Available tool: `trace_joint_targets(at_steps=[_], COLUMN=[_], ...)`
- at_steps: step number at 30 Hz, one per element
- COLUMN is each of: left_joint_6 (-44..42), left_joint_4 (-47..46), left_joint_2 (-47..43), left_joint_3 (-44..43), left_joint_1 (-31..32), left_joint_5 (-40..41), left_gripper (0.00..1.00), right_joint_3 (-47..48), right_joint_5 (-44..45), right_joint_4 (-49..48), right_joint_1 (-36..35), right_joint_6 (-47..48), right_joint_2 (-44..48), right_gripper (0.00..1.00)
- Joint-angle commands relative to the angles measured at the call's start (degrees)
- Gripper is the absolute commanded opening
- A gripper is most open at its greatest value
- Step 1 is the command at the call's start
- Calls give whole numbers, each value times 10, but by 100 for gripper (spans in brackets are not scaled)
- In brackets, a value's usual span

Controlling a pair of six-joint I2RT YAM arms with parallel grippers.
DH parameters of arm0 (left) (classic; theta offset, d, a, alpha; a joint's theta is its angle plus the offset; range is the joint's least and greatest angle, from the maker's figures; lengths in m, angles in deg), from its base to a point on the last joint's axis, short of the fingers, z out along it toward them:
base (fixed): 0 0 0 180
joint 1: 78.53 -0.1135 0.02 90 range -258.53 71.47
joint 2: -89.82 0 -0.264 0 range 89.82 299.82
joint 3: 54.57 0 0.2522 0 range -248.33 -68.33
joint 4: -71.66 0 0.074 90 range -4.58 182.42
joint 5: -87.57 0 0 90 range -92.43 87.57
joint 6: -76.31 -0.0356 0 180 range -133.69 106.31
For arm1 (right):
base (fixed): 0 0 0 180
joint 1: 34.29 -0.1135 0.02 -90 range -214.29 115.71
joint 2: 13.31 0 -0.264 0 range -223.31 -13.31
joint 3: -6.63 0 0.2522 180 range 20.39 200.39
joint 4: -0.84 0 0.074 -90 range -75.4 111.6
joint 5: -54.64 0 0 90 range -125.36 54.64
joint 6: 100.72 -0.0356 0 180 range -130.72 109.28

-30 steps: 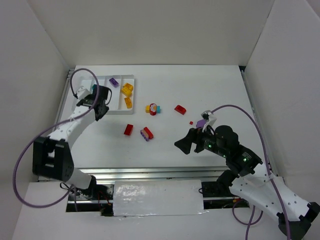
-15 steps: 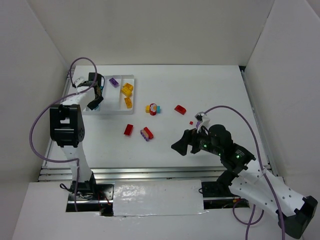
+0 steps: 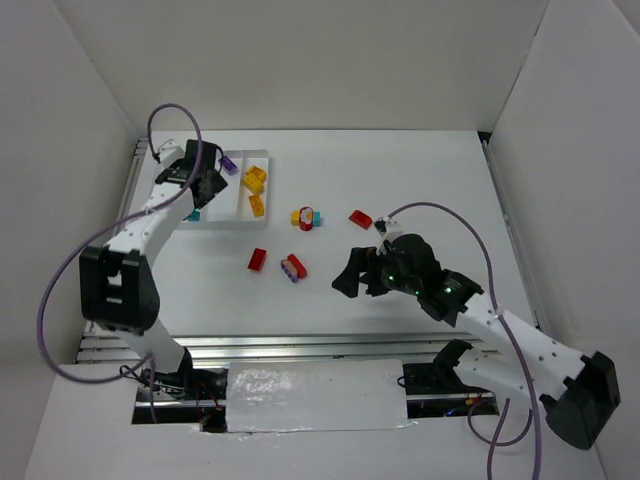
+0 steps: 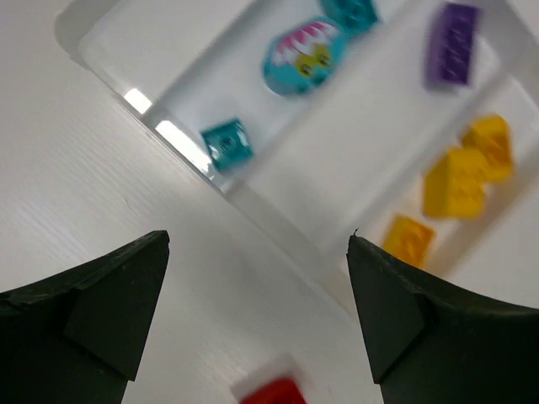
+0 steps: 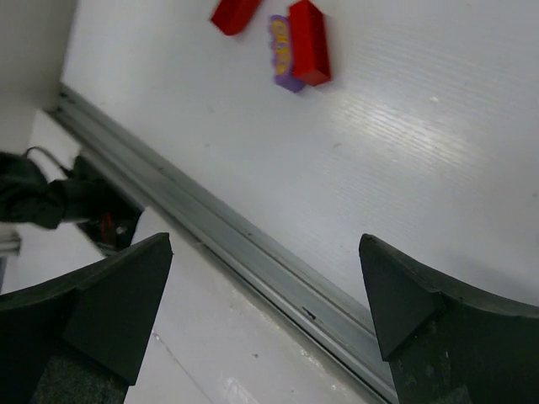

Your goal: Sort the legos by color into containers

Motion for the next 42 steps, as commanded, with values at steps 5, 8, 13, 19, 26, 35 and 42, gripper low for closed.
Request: trace_joint_targets(at_steps=[5, 8, 13, 19, 26, 35, 42], left_joint_6=[-72, -94, -122, -183, -194, -120, -173], left_joint_4=[-2, 14, 61, 126, 94, -5, -131], left_joint_2=[-237, -315, -408, -506, -528, -366, -162], left_joint_3=[115, 149, 195, 214, 257, 284, 270], left_joint_1=[176, 221, 251, 252, 251, 248, 196], left_joint_5=[-40, -87, -151, -131, -135, -127, -185], left_gripper=[99, 99, 99, 100, 100, 100, 99], right_joint_3=[153, 199, 220, 221, 277, 187, 135], right_joint_5=[139, 178, 124, 180, 150, 127, 98], right_joint_4=[18, 31, 0, -10, 9, -22, 16], right_joint_1=[8, 10, -1, -3, -11, -11, -24], right_joint_6=[-28, -35, 9, 22, 58, -6, 15], right_joint_2=[-232, -298, -364, -393, -440, -281, -139], right_gripper=[100, 100, 98, 98, 98, 99, 99])
